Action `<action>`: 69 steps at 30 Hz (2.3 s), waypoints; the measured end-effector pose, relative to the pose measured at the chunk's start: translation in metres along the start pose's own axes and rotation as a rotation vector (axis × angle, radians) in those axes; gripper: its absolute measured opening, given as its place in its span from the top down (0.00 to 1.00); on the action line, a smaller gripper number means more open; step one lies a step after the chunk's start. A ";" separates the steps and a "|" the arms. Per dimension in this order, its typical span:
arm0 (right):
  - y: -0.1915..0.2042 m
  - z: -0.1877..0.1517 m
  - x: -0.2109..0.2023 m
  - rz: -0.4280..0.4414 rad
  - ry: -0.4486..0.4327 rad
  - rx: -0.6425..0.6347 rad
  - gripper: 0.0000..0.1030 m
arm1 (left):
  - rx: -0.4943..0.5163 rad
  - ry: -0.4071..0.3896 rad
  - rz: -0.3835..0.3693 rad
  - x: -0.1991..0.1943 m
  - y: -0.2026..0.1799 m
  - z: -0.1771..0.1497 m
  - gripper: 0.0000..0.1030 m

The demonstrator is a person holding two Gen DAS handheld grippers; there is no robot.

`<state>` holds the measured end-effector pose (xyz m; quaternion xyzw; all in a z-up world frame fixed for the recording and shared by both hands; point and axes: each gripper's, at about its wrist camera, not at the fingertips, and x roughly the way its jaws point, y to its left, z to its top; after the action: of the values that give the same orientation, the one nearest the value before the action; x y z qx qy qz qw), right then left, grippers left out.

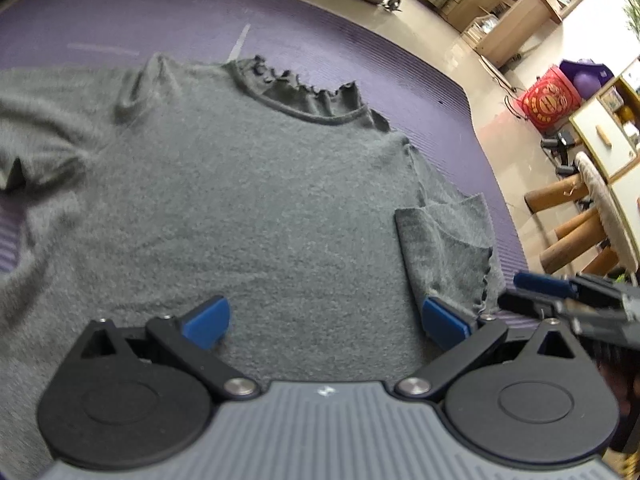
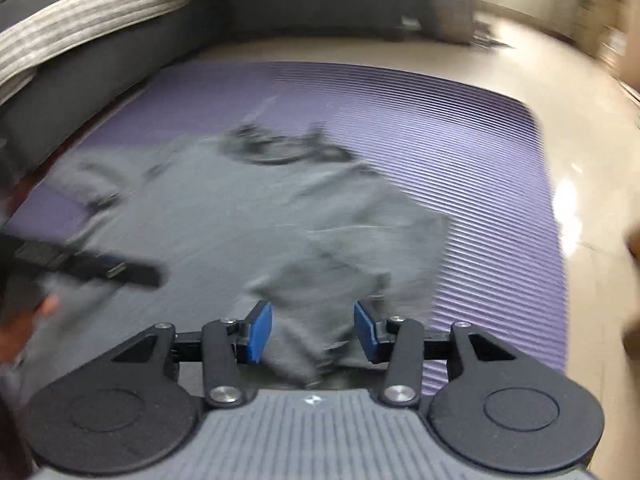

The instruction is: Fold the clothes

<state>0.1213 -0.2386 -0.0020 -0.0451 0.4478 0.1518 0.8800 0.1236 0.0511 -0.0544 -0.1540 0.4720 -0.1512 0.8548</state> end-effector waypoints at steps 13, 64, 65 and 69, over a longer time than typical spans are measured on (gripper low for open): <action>-0.011 -0.005 0.017 0.056 -0.030 0.114 0.95 | 0.075 -0.027 -0.021 0.000 -0.009 -0.002 0.01; 0.020 -0.001 0.068 0.269 0.096 0.280 0.88 | 0.489 0.024 -0.099 0.011 -0.041 -0.011 0.15; 0.022 -0.001 0.068 0.270 0.095 0.278 0.94 | 0.490 0.023 -0.094 0.013 -0.040 -0.012 0.15; 0.016 0.004 0.061 0.335 0.056 0.378 0.96 | 0.491 0.013 -0.075 0.019 -0.042 -0.014 0.19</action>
<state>0.1533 -0.2083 -0.0474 0.1910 0.4939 0.2075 0.8225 0.1162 0.0041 -0.0592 0.0417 0.4204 -0.2940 0.8574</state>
